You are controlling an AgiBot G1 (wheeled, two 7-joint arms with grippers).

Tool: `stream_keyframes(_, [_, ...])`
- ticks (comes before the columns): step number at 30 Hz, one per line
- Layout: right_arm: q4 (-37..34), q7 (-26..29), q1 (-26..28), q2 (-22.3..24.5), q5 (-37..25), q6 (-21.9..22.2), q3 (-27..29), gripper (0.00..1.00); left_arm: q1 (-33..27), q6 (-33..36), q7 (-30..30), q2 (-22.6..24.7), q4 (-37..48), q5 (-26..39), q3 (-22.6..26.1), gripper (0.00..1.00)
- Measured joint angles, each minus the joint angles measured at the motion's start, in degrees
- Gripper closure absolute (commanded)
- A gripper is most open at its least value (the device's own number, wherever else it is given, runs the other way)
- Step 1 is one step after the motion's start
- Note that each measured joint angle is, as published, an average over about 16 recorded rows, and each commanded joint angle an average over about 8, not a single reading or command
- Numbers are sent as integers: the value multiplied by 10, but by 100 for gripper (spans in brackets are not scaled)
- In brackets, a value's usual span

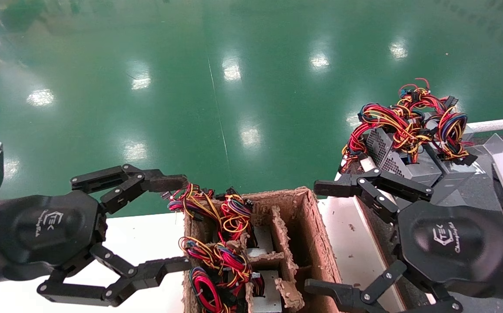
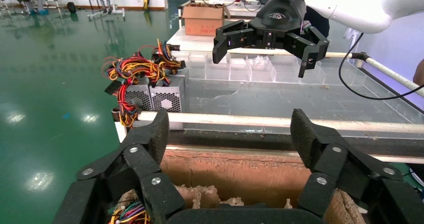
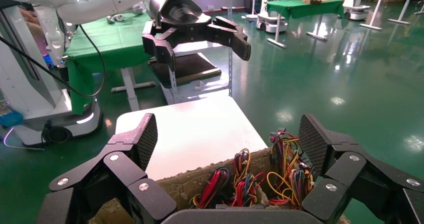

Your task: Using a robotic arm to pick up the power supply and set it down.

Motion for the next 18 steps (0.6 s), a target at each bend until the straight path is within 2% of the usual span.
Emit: stream_keyframes(18, [0, 0, 0, 0, 0, 0, 0, 0, 0, 0, 0, 0, 0, 0, 0, 100])
